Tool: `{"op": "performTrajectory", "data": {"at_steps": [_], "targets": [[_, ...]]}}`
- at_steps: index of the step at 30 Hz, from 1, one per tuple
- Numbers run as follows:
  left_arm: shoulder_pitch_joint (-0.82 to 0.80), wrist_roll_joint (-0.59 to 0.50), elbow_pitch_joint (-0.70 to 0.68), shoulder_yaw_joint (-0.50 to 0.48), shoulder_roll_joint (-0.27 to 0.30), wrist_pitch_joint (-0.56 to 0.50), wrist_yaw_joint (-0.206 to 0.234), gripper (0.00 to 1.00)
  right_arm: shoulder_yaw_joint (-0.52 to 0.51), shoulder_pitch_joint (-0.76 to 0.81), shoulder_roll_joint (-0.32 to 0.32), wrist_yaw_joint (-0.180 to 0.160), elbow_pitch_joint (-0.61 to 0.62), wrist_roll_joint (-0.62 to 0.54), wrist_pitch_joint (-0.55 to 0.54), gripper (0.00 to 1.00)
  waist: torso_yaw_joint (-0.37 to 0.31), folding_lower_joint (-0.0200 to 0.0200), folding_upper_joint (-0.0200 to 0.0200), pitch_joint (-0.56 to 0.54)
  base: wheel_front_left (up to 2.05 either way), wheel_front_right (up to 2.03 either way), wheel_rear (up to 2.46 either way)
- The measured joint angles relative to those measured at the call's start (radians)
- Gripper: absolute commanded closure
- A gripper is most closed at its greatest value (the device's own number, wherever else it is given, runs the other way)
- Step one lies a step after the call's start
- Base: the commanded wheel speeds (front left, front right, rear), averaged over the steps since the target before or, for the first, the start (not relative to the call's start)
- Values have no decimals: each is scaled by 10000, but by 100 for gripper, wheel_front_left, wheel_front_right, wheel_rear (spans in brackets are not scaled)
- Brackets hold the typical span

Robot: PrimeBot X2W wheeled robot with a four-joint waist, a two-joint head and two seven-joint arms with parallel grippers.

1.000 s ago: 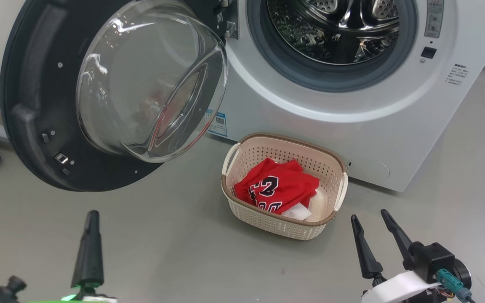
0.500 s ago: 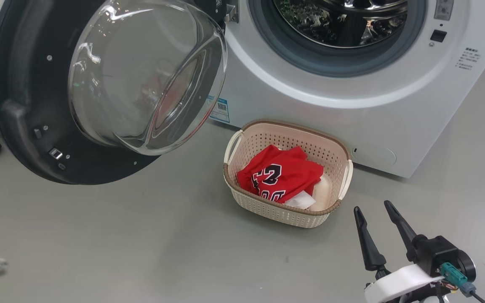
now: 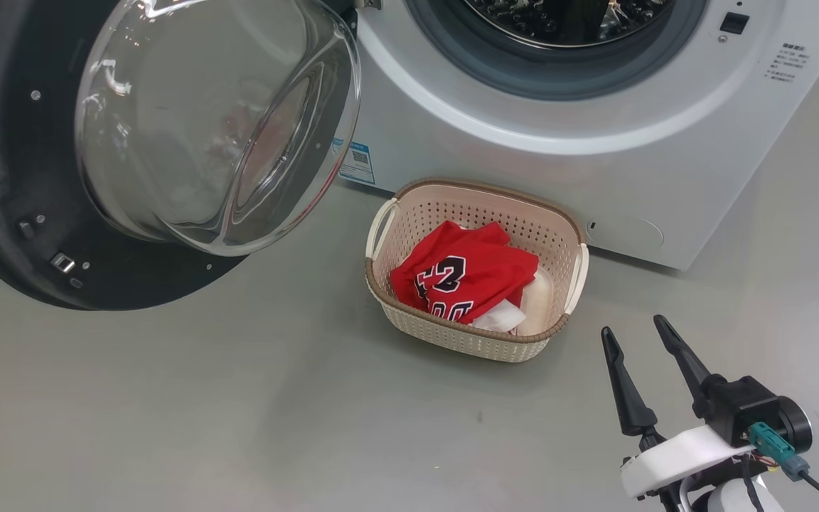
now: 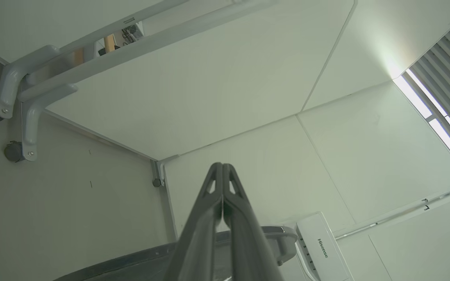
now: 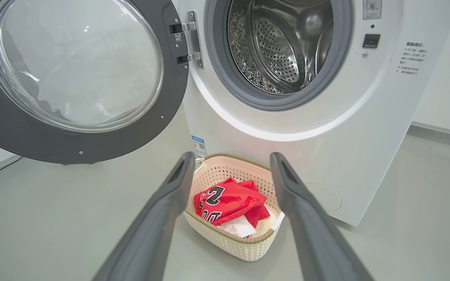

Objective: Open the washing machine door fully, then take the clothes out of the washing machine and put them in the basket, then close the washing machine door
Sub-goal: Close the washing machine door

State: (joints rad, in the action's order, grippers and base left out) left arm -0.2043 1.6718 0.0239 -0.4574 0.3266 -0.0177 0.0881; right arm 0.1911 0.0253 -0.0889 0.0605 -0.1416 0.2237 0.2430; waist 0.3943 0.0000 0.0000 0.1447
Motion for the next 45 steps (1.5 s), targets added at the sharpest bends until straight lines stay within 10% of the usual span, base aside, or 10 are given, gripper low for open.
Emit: {"op": "performTrajectory", "data": {"at_steps": [13, 45], "targets": [[-904, 426, 2067, 518, 1112, -1371, 207, 100, 100, -312, -65, 56, 63, -82, -102, 0, -451, 0, 0, 316, 0, 0, 0], [-2313, 431, 4034, 1827, 1411, -3043, -313, 100, 40, -624, -140, 86, 119, -148, -132, 0, -1173, 0, 0, 843, 0, 0, 0]]}}
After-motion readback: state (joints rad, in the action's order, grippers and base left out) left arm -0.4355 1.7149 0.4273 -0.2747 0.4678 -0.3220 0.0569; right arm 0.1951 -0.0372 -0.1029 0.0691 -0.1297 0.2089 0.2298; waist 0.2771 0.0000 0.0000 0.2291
